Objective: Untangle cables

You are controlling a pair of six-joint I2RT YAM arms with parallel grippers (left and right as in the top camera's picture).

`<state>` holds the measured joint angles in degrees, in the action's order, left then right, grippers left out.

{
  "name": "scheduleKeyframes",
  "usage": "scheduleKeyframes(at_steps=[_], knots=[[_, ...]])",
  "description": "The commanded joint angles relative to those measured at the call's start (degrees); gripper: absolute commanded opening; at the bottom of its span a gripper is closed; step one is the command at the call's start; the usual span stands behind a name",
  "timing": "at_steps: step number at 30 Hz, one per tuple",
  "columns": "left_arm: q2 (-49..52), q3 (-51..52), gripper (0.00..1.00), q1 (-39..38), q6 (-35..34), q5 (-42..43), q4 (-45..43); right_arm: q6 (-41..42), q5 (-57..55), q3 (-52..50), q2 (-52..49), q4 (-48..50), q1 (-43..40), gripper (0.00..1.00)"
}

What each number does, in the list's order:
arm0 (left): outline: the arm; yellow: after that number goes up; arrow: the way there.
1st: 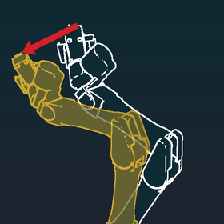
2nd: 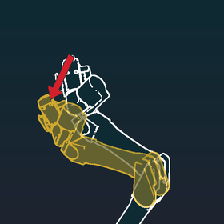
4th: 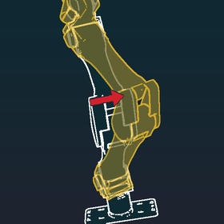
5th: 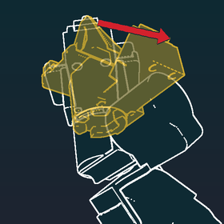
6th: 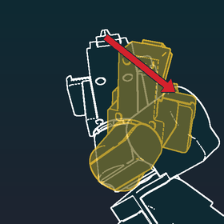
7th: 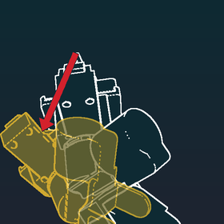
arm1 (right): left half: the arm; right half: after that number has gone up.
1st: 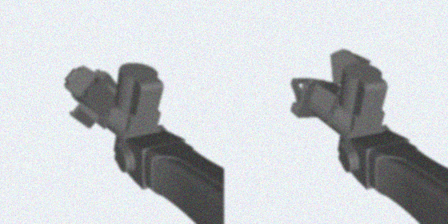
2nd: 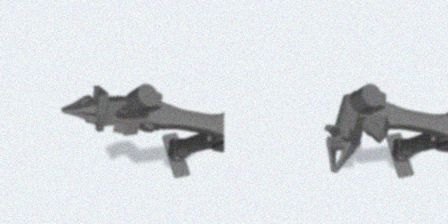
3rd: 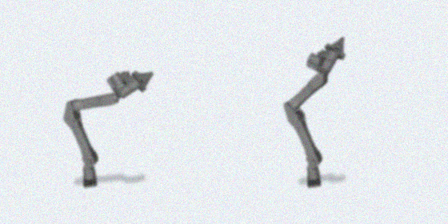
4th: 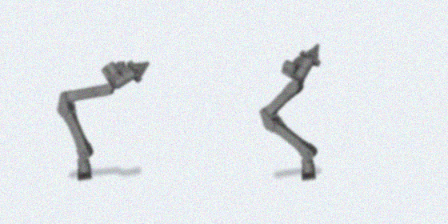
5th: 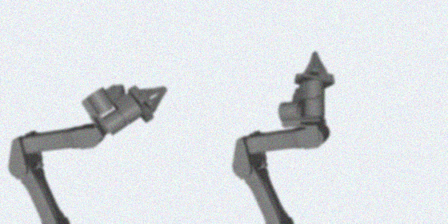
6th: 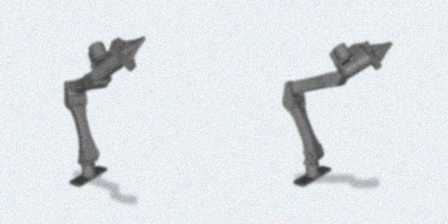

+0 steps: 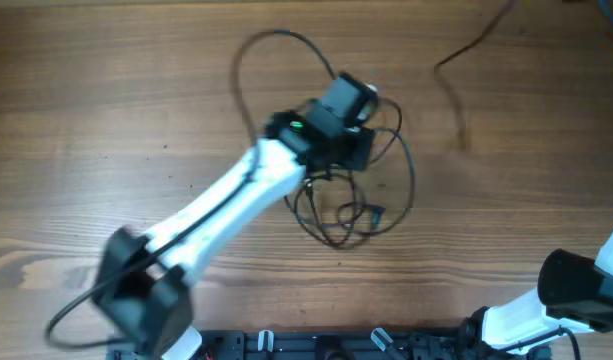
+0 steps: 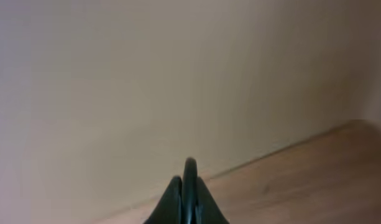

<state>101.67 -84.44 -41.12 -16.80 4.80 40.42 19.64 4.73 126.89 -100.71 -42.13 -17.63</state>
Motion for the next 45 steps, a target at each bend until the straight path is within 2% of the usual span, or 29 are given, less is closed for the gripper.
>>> scheduleKeyframes(at_steps=[1,3,6,10,15,17,19,20,21,22,25,30,31,34,36,38,41,43,45], knots=[[-4.09,-0.33,0.04,7.45,0.70,-0.94,7.17,8.85,-29.33,0.35,-0.20,0.85,-0.02,0.04],[-4.07,-0.31,0.04,11.08,-0.35,-2.10,9.49,7.63,-33.24,0.33,-0.22,1.75,-0.04,0.04],[-4.04,-0.31,0.04,14.38,-0.33,-2.05,9.14,-0.48,-33.66,0.33,-1.64,7.02,-0.57,0.04],[-4.04,-0.31,0.04,14.45,-0.35,-2.05,7.98,-9.79,-33.64,0.33,-9.29,16.15,-4.44,0.04],[-4.04,-0.31,0.04,14.23,-0.59,-1.38,7.04,-13.60,-24.83,0.33,-20.41,15.56,-6.71,0.04],[-4.04,-0.31,0.04,14.23,-0.59,-1.36,6.97,-13.44,-16.26,0.31,-23.61,13.77,-6.54,0.05],[-4.04,-0.31,0.04,14.23,-0.59,-1.36,6.93,-12.79,-11.67,0.31,-24.96,10.43,-6.51,0.09],[-4.04,-0.31,0.04,14.23,-0.57,-1.36,6.73,-8.41,-11.74,0.28,-25.53,7.54,-6.82,0.16],[-4.04,-0.31,0.04,14.23,-0.57,-1.36,6.51,-1.53,-11.32,0.24,-26.23,5.31,-7.61,0.17],[-4.04,-0.31,0.04,14.23,-0.57,-1.36,6.47,6.56,-5.97,0.22,-27.23,2.75,-9.86,0.16],[-4.04,-0.31,0.04,14.23,-0.55,-1.36,6.49,9.97,2.84,0.22,-29.09,0.37,-13.81,0.13],[-4.04,-0.31,0.04,14.23,-0.57,-1.18,6.36,10.38,2.97,0.22,-30.16,-6.67,-18.67,0.13],[-4.04,-0.31,0.04,14.23,-0.57,-1.16,6.34,10.58,2.89,0.22,-30.16,-8.66,-19.76,0.19],[-4.04,-0.31,0.04,14.23,-0.55,-0.22,6.38,10.49,2.82,0.22,-30.10,-16.09,-23.74,0.91],[-4.04,-0.31,0.04,14.23,-0.55,0.98,6.32,10.12,4.94,0.35,-29.35,-19.50,-27.21,0.96],[-4.04,-0.31,0.04,14.23,-0.57,1.22,6.01,8.39,8.11,0.37,-28.46,-21.18,-29.53,0.97],[-4.04,-0.31,0.04,14.23,-0.57,2.14,5.40,-0.52,20.24,0.37,-25.70,-22.49,-31.58,0.99],[-4.04,-0.31,0.04,14.23,-0.55,2.51,4.90,-8.35,32.74,0.37,-23.43,-23.74,-29.75,1.00],[-4.07,-0.33,0.06,14.25,-0.55,2.49,4.35,-14.69,37.40,0.37,-21.24,-27.80,-25.05,0.99]])
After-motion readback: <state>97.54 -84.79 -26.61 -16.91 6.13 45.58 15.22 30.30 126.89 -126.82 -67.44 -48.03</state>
